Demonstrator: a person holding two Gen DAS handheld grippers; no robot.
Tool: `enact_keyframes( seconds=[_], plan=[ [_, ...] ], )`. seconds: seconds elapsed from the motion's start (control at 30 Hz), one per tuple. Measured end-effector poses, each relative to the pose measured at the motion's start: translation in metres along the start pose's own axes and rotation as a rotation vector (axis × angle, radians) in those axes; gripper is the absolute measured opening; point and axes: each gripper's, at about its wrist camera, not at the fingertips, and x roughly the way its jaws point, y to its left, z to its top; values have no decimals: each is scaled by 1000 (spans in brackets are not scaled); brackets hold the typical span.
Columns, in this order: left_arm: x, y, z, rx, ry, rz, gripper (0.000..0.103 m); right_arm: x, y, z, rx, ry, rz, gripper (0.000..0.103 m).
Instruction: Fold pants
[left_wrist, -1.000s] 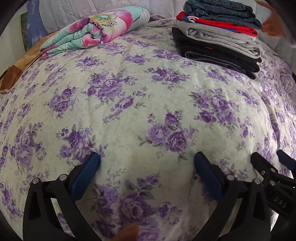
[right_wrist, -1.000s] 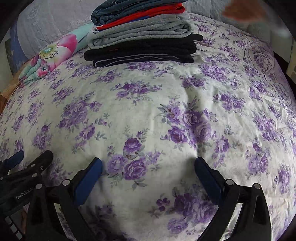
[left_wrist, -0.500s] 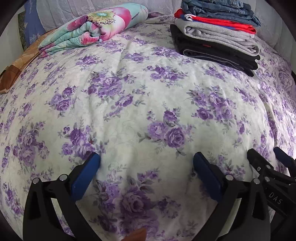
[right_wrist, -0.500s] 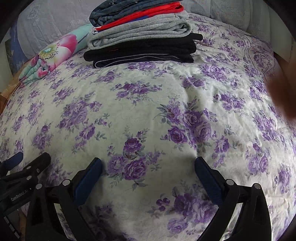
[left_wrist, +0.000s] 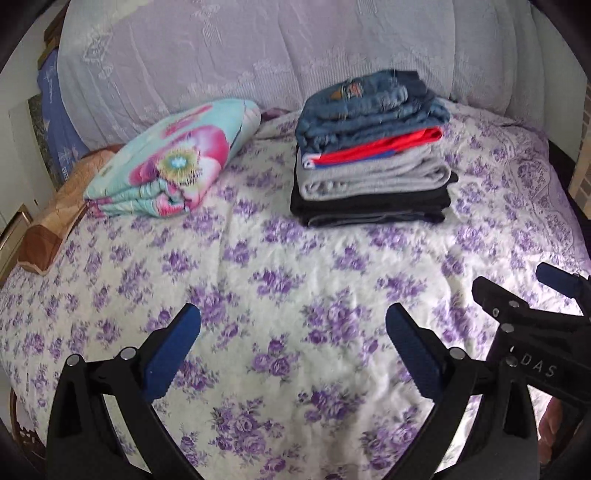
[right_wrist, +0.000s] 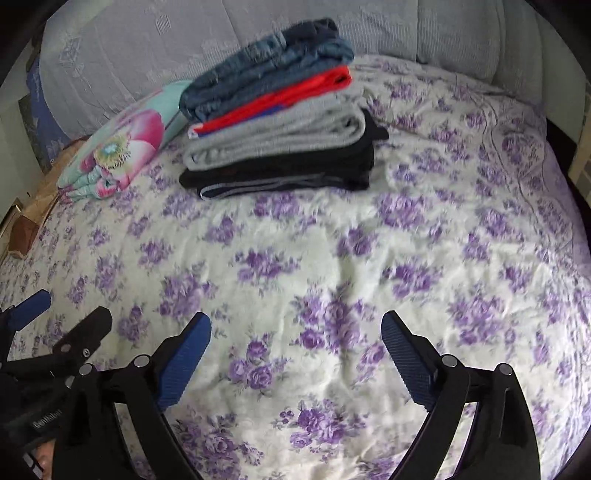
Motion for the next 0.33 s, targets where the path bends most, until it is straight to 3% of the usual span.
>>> enact_keyframes(
  seconds=[0.2, 0.33],
  plan=[
    [-15, 3, 36, -15, 0, 12, 98, -41, -11, 46, -8, -138, -56, 99],
    [-16, 9, 30, -39, -17, 29, 98, -44, -12, 39, 34, -143, -44, 99]
  ],
)
